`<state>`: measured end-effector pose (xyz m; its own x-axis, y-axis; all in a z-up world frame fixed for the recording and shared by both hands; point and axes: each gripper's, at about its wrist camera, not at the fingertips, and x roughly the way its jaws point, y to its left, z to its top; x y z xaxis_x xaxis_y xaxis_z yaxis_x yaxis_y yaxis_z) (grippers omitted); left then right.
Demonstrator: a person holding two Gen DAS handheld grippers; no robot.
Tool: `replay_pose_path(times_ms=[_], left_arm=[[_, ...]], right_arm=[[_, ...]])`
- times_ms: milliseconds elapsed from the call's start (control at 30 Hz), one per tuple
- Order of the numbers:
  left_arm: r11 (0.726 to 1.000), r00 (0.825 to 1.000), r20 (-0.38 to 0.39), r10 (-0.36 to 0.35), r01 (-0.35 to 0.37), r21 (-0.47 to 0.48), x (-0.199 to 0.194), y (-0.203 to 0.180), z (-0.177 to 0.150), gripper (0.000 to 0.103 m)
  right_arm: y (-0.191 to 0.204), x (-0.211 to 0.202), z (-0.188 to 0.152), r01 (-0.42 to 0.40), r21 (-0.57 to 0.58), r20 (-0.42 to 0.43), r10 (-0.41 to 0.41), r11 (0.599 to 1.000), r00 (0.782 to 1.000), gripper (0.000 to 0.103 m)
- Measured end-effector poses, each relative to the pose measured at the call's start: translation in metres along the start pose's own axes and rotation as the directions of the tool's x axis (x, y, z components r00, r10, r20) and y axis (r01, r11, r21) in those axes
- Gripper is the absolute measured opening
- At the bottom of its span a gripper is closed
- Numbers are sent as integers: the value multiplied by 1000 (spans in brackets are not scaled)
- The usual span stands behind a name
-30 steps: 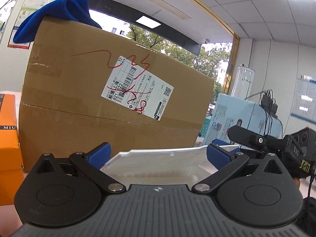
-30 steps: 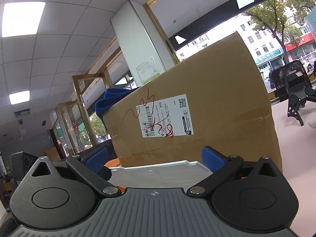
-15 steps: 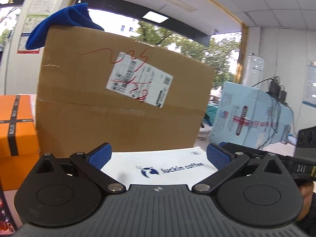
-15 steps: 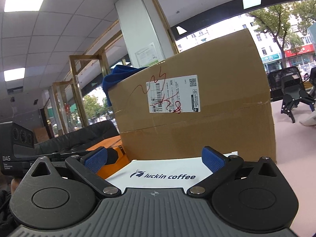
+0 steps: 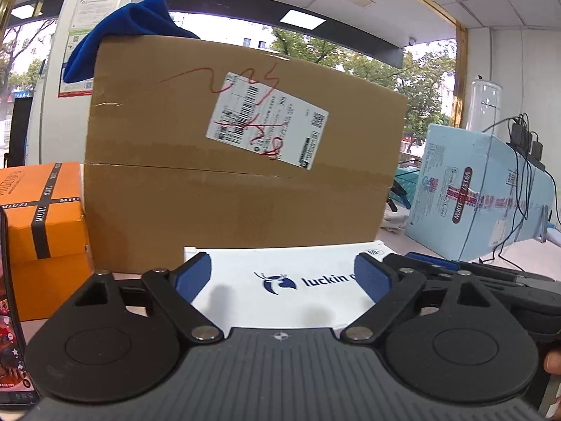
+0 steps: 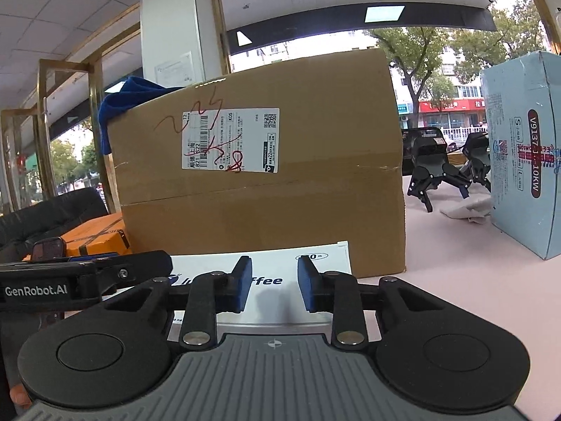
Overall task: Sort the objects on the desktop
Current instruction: 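Pull both grippers back from the closed white box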
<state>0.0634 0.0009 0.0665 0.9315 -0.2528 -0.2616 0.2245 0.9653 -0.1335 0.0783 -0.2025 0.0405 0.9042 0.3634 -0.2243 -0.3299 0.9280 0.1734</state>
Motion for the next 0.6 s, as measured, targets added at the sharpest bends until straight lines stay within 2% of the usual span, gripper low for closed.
replay_pose_path(times_ms=[33,100,267,467,600], left_arm=[[1000,1000,-8,-3,3,17,1,-3,-2,77],[998,999,-26,-19,21,64,4,-10,-5,60],[990,1000,24,-5,2,140,4,-18,-18,56],[990,997,82,2,-14,140,2,-19,-30,55],[989,995,95,3,-17,144,2,-19,-31,54]], right_arm=[[2,0,-1,7,-13,-2,-7,1000,1000,25],[7,0,-4,21,-43,-3,-21,999,1000,24],[14,1,-11,51,-111,20,-49,993,999,23],[14,-1,-20,66,-107,68,-59,992,996,23],[14,-1,-21,70,-105,82,-62,992,995,22]])
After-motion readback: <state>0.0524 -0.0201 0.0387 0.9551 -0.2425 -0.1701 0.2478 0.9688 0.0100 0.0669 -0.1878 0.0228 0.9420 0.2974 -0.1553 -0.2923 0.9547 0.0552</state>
